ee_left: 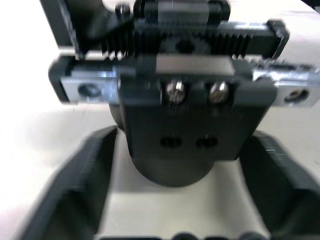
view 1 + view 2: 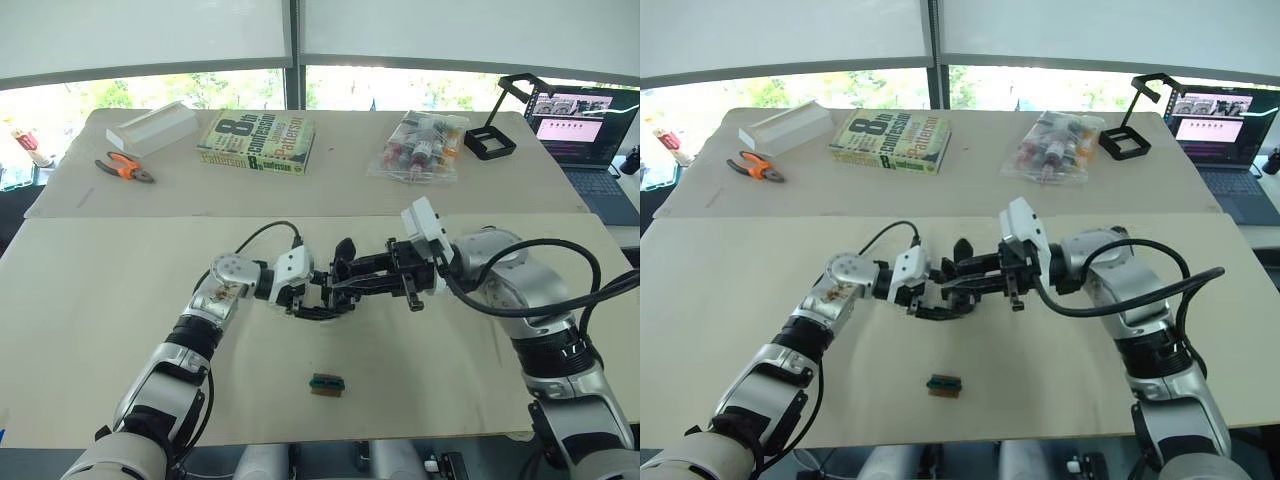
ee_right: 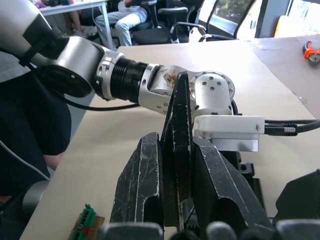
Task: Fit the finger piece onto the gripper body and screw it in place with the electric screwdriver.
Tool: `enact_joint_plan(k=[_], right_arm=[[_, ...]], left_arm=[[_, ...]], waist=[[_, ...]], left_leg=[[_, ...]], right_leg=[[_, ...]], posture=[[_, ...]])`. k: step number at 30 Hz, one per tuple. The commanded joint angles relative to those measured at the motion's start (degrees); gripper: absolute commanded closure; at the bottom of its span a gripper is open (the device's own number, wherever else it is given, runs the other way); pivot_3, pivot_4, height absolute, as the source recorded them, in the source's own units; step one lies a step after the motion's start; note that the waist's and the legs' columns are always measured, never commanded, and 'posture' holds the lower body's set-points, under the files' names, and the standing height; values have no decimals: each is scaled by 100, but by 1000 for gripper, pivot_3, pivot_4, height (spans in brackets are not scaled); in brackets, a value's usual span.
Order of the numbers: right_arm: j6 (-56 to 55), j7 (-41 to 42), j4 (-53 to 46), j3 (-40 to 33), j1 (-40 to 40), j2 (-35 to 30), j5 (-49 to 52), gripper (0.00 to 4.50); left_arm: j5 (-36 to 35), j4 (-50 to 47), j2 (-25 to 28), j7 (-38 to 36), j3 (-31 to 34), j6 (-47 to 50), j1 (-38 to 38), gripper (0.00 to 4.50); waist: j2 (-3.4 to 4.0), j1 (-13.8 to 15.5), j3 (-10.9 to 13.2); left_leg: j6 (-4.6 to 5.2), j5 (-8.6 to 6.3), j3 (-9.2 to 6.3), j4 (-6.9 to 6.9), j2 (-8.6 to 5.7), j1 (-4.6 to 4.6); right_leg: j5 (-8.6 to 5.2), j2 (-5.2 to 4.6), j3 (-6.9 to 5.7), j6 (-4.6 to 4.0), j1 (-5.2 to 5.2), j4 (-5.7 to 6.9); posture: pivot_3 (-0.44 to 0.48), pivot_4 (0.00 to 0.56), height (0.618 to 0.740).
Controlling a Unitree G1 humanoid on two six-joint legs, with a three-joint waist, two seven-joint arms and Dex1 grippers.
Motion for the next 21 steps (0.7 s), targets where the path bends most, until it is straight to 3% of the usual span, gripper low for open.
enact_joint_plan(k=[1, 9, 21], right_arm=[[-452, -34, 1, 6, 147, 129, -160, 4105], [-1248, 30, 623, -5, 355, 299, -557, 4105], [-1407, 96, 1051, 114, 361, 319, -783, 4105]], left_arm=[[78, 155, -86, -3, 43, -190, -95, 2192], [211, 528, -238, 52, 50, -437, -292, 2192], [232, 535, -290, -2, 84, -449, -320, 2192]], waist=[[-1, 3, 0], [0, 20, 0], [0, 20, -1]], left_leg=[[0, 0, 0, 0, 0, 0], [6, -2, -1, 19, -6, 0], [12, -5, -4, 35, -5, -1]], right_leg=[[0, 0, 0, 0, 0, 0], [5, -5, 1, 5, 10, 1], [7, -6, 1, 6, 15, 3]], posture=[[0, 150, 740], [0, 150, 740], [0, 150, 740]])
